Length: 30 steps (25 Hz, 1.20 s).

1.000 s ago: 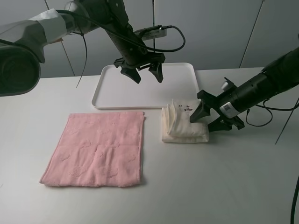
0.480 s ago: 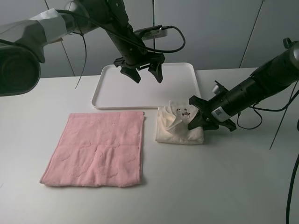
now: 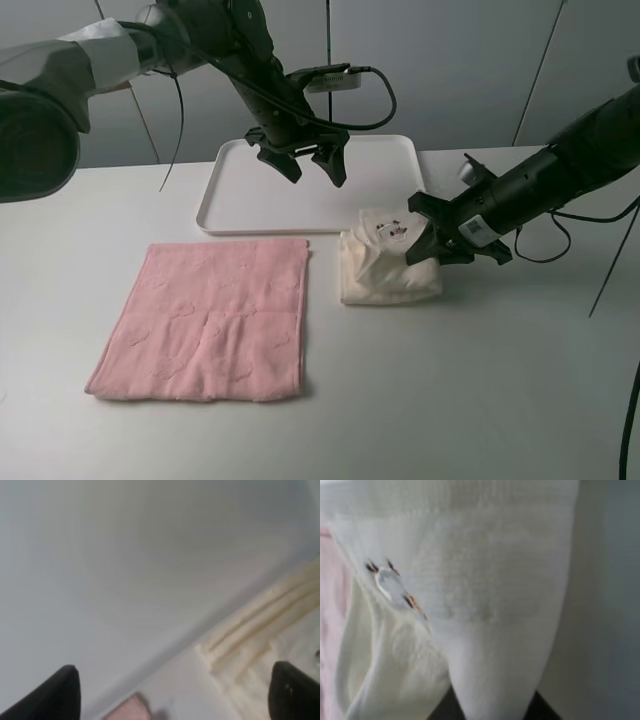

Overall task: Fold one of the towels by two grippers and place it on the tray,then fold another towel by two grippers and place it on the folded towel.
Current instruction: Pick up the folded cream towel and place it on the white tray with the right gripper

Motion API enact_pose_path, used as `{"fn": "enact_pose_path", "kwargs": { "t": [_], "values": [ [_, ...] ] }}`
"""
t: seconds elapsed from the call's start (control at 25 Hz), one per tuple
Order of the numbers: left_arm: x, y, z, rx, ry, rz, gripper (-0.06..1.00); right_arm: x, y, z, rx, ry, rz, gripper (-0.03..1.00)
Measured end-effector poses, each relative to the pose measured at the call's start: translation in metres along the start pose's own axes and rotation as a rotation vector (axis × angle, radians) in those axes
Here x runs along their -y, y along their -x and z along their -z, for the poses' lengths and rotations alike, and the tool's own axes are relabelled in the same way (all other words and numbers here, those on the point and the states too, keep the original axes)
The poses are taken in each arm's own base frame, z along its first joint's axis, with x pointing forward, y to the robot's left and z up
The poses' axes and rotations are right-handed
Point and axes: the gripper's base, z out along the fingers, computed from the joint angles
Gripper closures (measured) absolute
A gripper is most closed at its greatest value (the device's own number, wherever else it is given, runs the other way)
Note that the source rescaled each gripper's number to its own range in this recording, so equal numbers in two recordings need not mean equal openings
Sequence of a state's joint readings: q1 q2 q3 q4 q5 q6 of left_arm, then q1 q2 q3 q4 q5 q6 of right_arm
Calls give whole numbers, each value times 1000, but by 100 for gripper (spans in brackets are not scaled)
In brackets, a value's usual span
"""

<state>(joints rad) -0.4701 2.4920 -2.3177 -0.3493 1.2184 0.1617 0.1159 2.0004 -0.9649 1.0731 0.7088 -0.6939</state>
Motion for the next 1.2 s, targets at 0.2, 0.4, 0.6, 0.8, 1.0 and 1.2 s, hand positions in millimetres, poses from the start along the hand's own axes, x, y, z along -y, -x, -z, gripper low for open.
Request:
{"fn": "enact_pose_path", "kwargs": {
  "t": [0.2,0.4,0.6,0.8,1.0,1.2],
  "values": [
    [3,-4,36,33,-26,-23,-3,-18,2,25,53,1,88,84],
    [4,-36,49,-36,-14,-12,-3,-35,10,42,33,30,143,84],
    [10,-81,81,50,63,-45,-3,-54,27,58,18,67,171,84],
    [-4,-125,109,94,118,-9,-3,-87,59,86,71,124,217,84],
    [-40,-164,107,42,154,114,-3,-114,97,95,80,201,228,84],
    [-52,-179,104,32,168,148,-3,-140,127,73,101,286,252,84]
  ]
}}
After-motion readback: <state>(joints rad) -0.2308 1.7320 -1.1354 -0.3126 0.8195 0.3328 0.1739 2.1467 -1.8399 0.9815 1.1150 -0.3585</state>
